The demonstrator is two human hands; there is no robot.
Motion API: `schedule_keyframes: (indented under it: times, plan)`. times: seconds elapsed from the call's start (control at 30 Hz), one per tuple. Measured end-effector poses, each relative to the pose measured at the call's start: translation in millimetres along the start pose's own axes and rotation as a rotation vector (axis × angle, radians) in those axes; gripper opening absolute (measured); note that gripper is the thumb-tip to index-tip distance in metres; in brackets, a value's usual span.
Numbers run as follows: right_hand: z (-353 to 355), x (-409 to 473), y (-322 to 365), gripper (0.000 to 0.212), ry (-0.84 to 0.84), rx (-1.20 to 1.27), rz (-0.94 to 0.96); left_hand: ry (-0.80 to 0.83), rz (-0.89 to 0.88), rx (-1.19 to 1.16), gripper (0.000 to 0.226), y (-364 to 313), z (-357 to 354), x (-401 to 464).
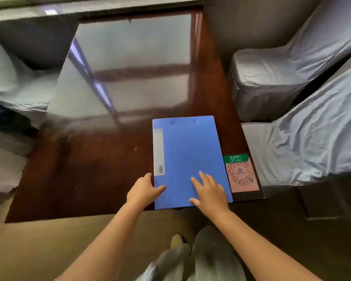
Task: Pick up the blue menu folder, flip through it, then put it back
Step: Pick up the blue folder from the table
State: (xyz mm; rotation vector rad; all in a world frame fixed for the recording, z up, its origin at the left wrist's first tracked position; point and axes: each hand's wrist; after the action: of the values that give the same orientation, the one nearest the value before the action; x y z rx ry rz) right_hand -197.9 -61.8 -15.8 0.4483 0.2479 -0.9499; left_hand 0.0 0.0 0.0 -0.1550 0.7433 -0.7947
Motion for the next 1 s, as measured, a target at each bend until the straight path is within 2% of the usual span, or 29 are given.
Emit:
schedule_keyframes:
  times: [0.07, 0.17, 0.3, 0.43, 0.6, 0.7, 0.77, 0.87, 0.93, 1.0]
  plan:
    - [-7, 1, 3, 0.07, 0.01, -0.027, -0.011, -0.012, 0.036, -0.009, 0.032, -2, -2, 1]
    - [-16, 2, 4, 0.068, -0.022, -0.035, -0.027, 0.01, 0.091, -0.131, 0.021, 7, -13, 0]
    - [-18, 4, 4, 0.069, -0.047, -0.06, -0.014, 0.07, 0.149, -0.536, 0.005, 21, -19, -2]
    - [-20, 2, 2, 0.069, -0.049, -0.062, -0.009, 0.138, 0.153, -0.755, 0.016, 24, -15, -8]
    - [-13, 0, 5, 0.067, 0.019, -0.035, 0.036, 0.166, 0.106, -0.807, 0.024, 25, -8, -25]
    - [5, -1, 7, 0.061, 0.006, 0.153, 0.063, 0.141, 0.046, -0.933, 0.025, 30, 9, -30]
    - [21, -3, 5, 0.059, -0.117, 0.259, 0.038, 0.148, -0.014, -1.009, 0.026, 36, 23, -34]
    - [49, -5, 0, 0.068, -0.321, 0.322, -0.12, 0.14, -0.111, -1.129, 0.033, 40, 41, -41]
    - [74, -3, -10, 0.072, -0.299, 0.496, -0.226, 0.141, -0.211, -1.187, 0.037, 36, 56, -46]
    - [102, -2, -21, 0.06, -0.191, 0.804, -0.235, 0.133, -0.298, -1.193, 0.04, 29, 73, -51]
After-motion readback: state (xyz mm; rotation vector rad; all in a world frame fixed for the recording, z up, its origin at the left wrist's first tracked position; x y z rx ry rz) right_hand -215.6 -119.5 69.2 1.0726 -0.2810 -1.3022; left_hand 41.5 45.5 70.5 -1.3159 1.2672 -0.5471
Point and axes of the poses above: each hand's wrist, its own x-axis towards the middle knuckle, its own z-axis out of the back of the hand, y = z × x
